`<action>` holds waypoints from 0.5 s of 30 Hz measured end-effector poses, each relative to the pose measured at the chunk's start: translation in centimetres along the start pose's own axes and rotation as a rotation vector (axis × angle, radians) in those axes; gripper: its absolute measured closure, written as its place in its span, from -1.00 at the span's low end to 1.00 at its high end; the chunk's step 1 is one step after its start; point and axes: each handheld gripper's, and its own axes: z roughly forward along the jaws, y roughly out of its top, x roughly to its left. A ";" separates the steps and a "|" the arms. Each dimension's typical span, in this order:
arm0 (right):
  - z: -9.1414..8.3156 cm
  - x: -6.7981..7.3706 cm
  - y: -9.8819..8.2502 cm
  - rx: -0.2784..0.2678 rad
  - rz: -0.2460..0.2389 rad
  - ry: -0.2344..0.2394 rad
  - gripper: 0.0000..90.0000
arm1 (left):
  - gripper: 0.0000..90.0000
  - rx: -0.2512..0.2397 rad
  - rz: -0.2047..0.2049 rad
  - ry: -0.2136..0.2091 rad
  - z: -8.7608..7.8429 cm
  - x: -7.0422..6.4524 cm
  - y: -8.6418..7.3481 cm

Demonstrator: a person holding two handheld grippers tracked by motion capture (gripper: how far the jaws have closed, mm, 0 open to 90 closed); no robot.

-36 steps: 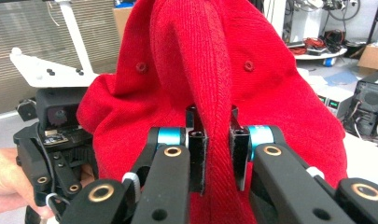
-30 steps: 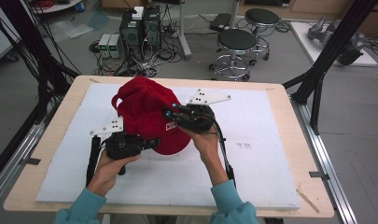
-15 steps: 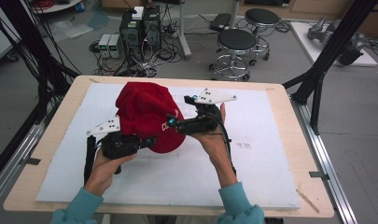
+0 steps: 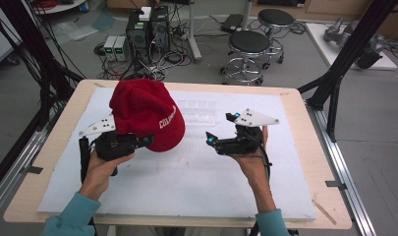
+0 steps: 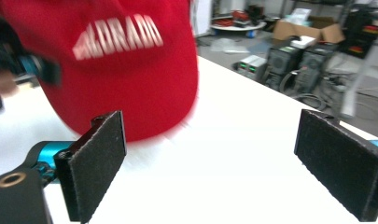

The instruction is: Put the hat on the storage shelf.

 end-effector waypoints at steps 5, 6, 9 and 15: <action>-2.1 -0.8 -1.3 0.050 0.011 -0.056 -0.82 | 0.89 -0.004 0.038 0.048 -0.5 0.7 1.6; -2.1 -0.8 -1.3 0.050 0.011 -0.056 -0.82 | 0.89 -0.002 0.048 0.064 -0.7 1.0 2.1; -3.6 -1.3 -2.4 0.009 0.010 -0.082 -0.82 | 0.89 0.010 0.083 0.103 -0.9 1.5 3.1; -5.3 -2.3 -4.6 0.018 0.039 -0.132 -0.82 | 0.89 0.045 0.144 0.188 -1.1 2.5 4.9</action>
